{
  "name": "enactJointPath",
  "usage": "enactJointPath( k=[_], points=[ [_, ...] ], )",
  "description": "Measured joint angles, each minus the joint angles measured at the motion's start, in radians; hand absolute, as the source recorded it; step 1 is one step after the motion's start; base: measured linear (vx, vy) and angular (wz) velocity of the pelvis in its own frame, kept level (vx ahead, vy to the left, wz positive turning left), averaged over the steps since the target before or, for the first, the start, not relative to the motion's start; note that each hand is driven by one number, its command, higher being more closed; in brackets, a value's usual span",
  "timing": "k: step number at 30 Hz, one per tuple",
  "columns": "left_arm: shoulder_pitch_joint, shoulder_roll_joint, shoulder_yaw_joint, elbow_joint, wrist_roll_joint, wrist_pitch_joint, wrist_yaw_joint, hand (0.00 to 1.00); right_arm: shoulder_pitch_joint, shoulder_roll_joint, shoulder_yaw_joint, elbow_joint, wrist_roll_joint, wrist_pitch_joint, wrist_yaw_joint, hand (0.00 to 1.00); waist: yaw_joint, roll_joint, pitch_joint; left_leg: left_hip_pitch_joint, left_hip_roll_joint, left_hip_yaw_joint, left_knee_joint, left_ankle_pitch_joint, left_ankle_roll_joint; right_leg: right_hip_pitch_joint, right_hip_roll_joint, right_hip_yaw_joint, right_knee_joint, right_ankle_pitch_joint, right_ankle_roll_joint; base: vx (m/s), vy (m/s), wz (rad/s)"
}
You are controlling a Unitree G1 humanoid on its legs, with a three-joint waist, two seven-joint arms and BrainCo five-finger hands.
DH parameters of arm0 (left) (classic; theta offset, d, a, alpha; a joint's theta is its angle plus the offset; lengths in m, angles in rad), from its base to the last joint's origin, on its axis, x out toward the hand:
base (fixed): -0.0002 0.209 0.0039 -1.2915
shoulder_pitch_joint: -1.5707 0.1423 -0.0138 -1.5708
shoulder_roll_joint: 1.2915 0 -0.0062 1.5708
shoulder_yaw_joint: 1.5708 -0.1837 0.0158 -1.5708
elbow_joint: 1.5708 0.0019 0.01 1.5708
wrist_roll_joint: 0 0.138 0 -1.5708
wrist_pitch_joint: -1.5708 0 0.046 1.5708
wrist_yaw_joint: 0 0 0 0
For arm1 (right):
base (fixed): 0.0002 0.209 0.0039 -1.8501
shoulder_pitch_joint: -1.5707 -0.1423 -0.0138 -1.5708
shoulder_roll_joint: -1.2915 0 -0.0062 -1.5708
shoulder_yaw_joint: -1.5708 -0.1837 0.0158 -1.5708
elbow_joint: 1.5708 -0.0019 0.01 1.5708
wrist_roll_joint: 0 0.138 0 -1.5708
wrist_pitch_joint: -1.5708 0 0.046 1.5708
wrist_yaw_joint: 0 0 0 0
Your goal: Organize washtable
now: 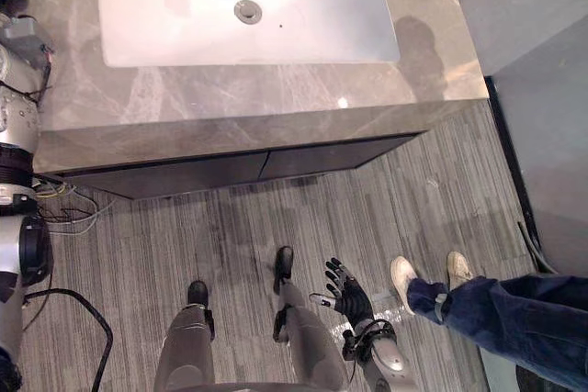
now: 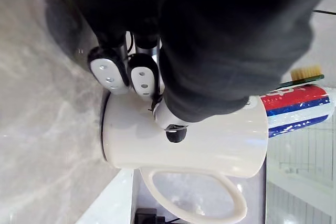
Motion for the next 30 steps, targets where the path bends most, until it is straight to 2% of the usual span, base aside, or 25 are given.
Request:
enactJointPath(
  k=[1, 2, 7, 10, 13, 20, 25, 28, 30],
  points=[
    [-0.006, 0.003, -0.002, 0.000, 0.000, 0.000, 0.000, 1.00, 0.002, 0.001, 0.002, 0.000, 0.000, 0.000, 0.000, 0.00, -0.005, -0.005, 0.000, 0.000, -0.003, -0.001, -0.004, 0.003, -0.004, 0.006, -0.002, -0.002, 0.008, 0.011, -0.003, 0.18, 0.037, 0.09],
    [-0.037, 0.011, -0.010, 0.001, 0.000, 0.001, 0.001, 1.00, 0.014, 0.010, 0.003, -0.003, 0.000, -0.001, -0.001, 0.00, -0.004, -0.037, -0.003, -0.001, -0.026, -0.002, -0.008, 0.016, -0.012, 0.045, -0.015, 0.029, -0.049, 0.019, -0.008, 0.18, 0.010, 0.09],
    [-0.063, 0.046, -0.003, 0.042, 0.000, 0.002, 0.020, 1.00, -0.011, 0.006, 0.000, -0.002, 0.000, -0.008, -0.002, 0.00, -0.009, -0.033, 0.003, -0.013, -0.015, -0.005, -0.009, 0.025, -0.024, 0.036, 0.001, 0.031, -0.067, 0.030, -0.020, 0.03, -0.045, -0.05],
    [-0.088, 0.044, -0.038, 0.076, 0.000, 0.003, 0.018, 1.00, -0.010, 0.002, 0.001, -0.003, 0.000, -0.008, -0.002, 0.00, -0.013, -0.039, 0.005, -0.018, -0.016, -0.001, -0.003, 0.024, -0.024, 0.034, -0.001, 0.054, -0.067, 0.036, -0.016, -0.05, 0.014, -0.06],
    [-0.143, 0.045, -0.041, 0.100, 0.000, 0.005, 0.018, 1.00, -0.008, 0.002, 0.001, -0.003, 0.001, -0.008, -0.002, 0.00, -0.018, -0.057, 0.010, -0.044, -0.023, 0.000, 0.009, 0.025, -0.024, 0.011, -0.011, 0.060, -0.071, 0.016, 0.011, -0.08, 0.008, 0.00],
    [-0.200, 0.052, -0.041, 0.127, 0.000, 0.009, 0.021, 1.00, -0.008, 0.003, 0.001, -0.003, 0.003, -0.010, -0.002, 0.00, -0.031, -0.058, 0.011, -0.081, -0.021, -0.011, 0.045, 0.021, -0.021, -0.006, -0.010, 0.055, -0.067, 0.043, 0.005, -0.02, 0.009, 0.03],
    [-0.229, 0.051, -0.042, 0.157, 0.000, 0.011, 0.020, 1.00, -0.008, 0.003, 0.001, -0.004, 0.003, -0.017, -0.002, 0.00, -0.037, -0.060, 0.011, -0.098, -0.022, -0.008, 0.057, 0.017, -0.013, -0.019, -0.013, 0.078, -0.068, 0.063, 0.033, -0.04, 0.022, -0.04],
    [-0.262, 0.066, -0.054, 0.168, 0.002, 0.014, 0.020, 1.00, -0.009, 0.003, 0.001, -0.004, 0.003, -0.019, -0.002, 0.00, -0.042, -0.076, 0.019, -0.108, -0.023, -0.006, 0.065, 0.017, -0.012, -0.026, -0.016, 0.083, -0.071, 0.042, 0.058, -0.04, -0.016, -0.02],
    [-0.274, 0.085, -0.070, 0.169, 0.003, 0.019, 0.021, 1.00, -0.009, 0.003, 0.000, -0.004, 0.005, -0.019, -0.003, 0.00, -0.050, -0.082, 0.022, -0.113, -0.022, -0.007, 0.074, 0.017, -0.013, -0.029, -0.016, 0.081, -0.071, 0.032, 0.058, -0.03, -0.038, 0.01]
  ],
)
